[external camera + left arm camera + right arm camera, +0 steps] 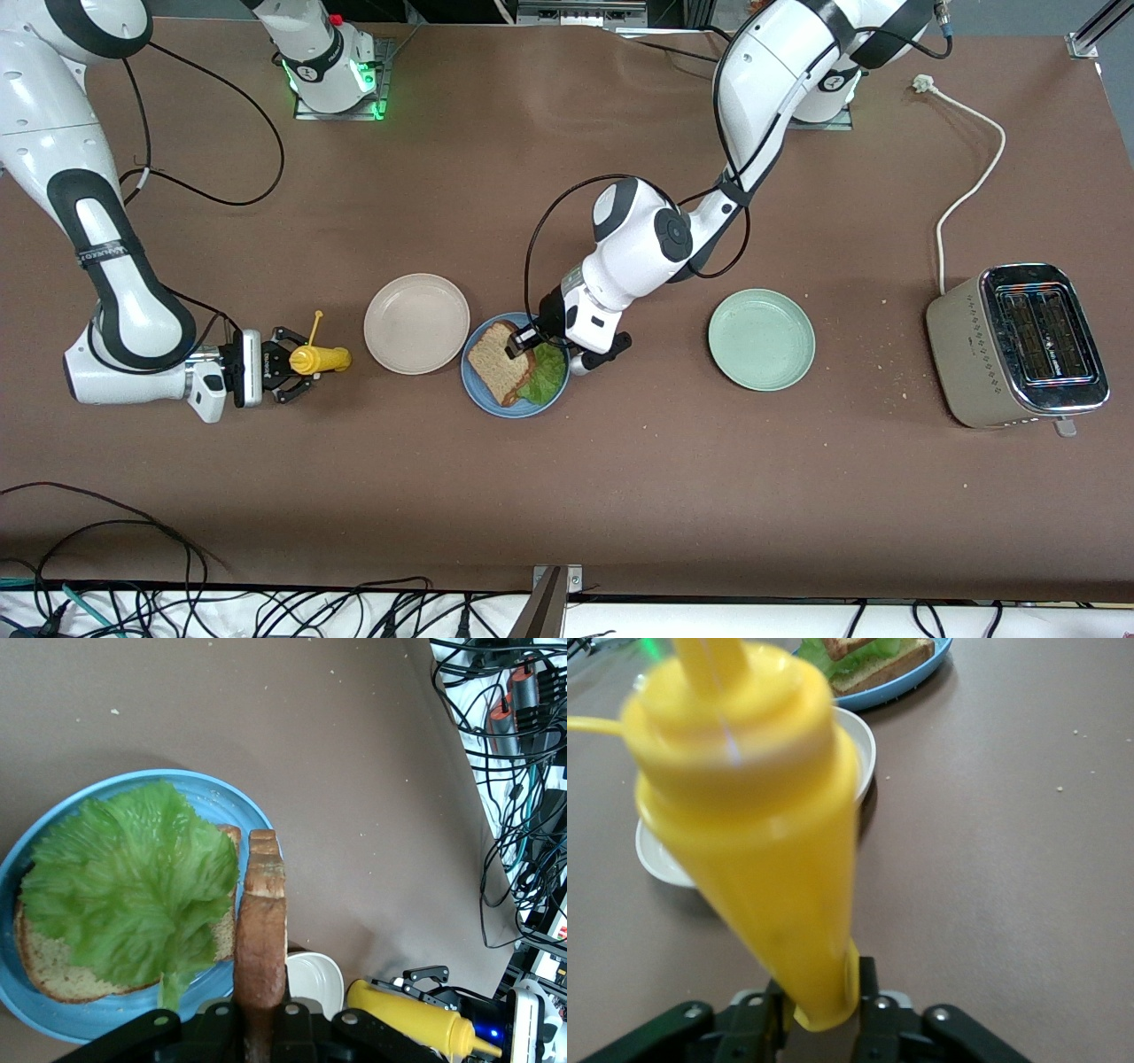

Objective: Make sandwich in blue plate with both arms
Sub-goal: 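Open the left gripper on the bread while the right gripper releases mustard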

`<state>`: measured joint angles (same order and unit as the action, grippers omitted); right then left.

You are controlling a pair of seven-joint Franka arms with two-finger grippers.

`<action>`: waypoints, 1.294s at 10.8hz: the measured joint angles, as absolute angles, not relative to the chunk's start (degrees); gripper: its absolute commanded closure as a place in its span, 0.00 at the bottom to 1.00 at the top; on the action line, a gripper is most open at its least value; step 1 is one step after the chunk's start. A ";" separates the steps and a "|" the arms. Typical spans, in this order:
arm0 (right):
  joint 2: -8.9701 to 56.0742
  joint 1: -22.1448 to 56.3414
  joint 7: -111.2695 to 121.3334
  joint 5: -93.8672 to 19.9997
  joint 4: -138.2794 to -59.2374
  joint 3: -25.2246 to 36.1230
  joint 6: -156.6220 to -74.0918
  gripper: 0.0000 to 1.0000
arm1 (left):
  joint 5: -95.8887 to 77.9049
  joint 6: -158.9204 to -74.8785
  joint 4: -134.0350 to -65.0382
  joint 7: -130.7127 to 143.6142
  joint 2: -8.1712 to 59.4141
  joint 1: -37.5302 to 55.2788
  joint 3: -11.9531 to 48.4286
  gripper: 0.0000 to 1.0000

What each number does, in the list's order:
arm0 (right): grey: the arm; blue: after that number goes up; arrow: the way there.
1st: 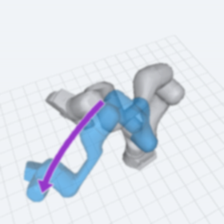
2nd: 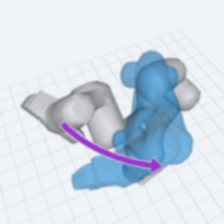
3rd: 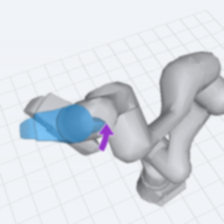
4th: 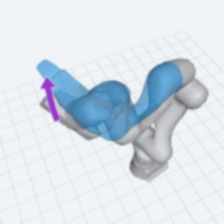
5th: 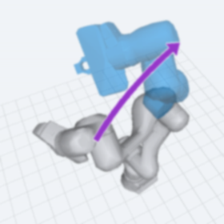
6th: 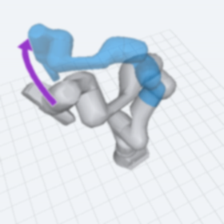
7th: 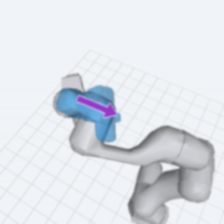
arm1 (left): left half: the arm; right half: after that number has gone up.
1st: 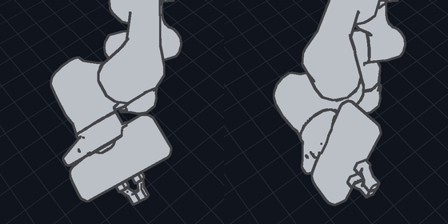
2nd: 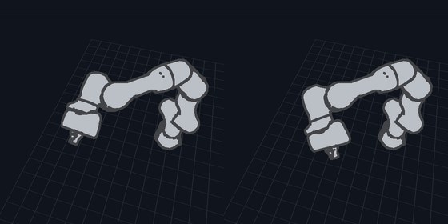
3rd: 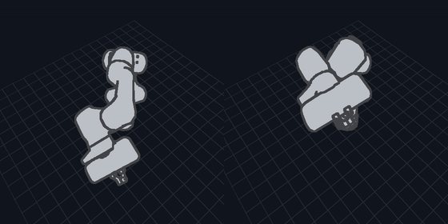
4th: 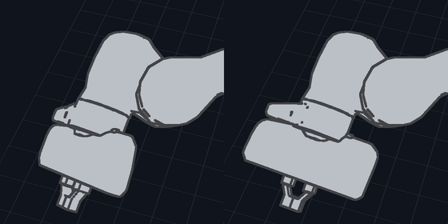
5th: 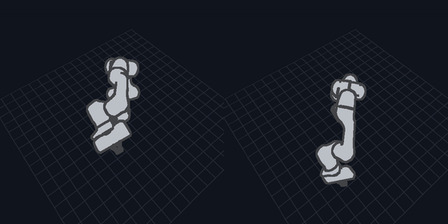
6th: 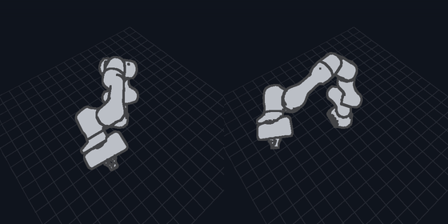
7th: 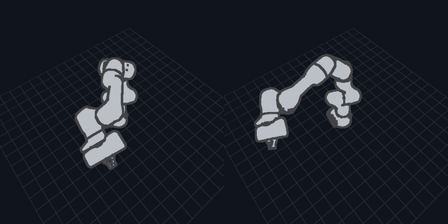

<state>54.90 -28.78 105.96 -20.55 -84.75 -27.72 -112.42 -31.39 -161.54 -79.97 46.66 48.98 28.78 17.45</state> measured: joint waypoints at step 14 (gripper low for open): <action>45.54 -29.56 90.67 -14.70 -78.71 -21.17 -104.85 0.00 | -29.78 -150.69 -80.88 46.19 50.87 28.95 14.86 0.25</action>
